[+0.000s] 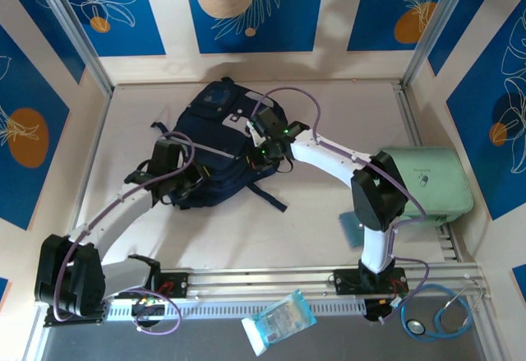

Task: Pack books, pencil case, and school supplies into a backpack

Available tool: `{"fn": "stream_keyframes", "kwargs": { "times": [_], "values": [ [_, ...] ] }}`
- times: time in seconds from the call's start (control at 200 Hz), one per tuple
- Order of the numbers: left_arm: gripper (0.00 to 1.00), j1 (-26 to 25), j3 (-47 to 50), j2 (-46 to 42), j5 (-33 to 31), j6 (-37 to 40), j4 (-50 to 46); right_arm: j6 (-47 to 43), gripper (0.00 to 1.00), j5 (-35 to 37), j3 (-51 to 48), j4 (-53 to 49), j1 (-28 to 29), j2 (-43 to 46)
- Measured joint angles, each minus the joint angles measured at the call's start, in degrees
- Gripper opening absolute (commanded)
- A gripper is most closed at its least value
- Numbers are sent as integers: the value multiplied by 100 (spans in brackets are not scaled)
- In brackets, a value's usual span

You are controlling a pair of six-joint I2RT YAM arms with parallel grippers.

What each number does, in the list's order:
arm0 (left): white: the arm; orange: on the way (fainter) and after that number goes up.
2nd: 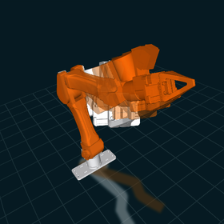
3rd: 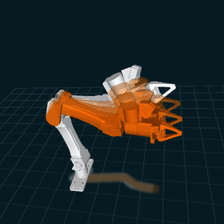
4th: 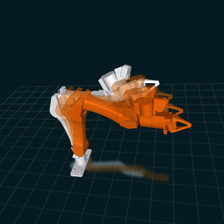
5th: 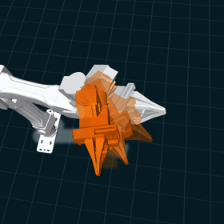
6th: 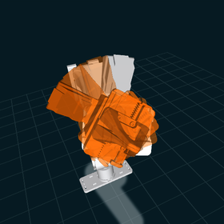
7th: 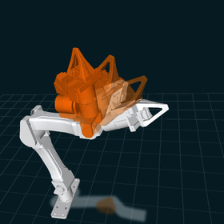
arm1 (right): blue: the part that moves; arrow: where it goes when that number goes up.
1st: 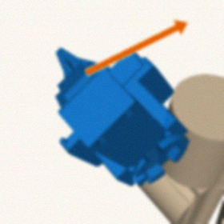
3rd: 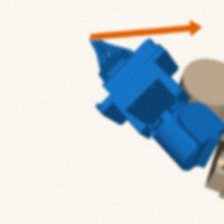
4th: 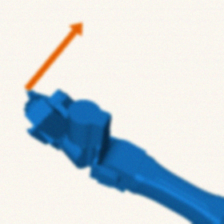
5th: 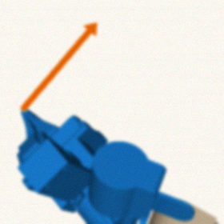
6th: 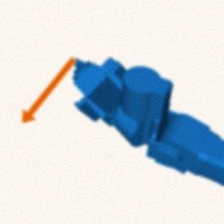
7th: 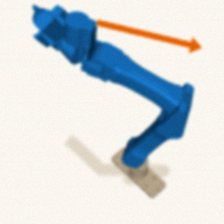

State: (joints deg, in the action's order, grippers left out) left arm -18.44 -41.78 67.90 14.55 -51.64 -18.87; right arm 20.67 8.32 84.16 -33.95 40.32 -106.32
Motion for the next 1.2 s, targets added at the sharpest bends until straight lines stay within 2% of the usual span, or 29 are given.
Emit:
{"fn": "stream_keyframes", "kwargs": {
  "times": [0.17,0.39,0.49,0.6,0.735,0.9,1.02,1.201],
  "values": [
    [6,-363,-4,7,9,-122,48,35,8,337,-302,-79,-61,236],
    [5,-437,-74,7,24,-160,44,-79,10,511,-118,-293,-94,118],
    [5,-437,-127,46,35,-131,57,-120,16,522,269,-590,-177,-168],
    [7,-457,-157,120,59,-85,66,-179,26,476,317,-654,-293,-223],
    [8,-463,-168,129,57,-76,26,-186,37,46,79,-531,-503,59],
    [10,-485,-168,201,44,-98,-59,234,50,-579,-463,-192,-857,1045],
    [11,-522,-168,282,42,-127,-42,601,53,-800,-636,46,-872,1506],
    [12,-649,-170,306,15,-223,-35,999,54,-1034,-857,326,-868,1493]
  ]
}}
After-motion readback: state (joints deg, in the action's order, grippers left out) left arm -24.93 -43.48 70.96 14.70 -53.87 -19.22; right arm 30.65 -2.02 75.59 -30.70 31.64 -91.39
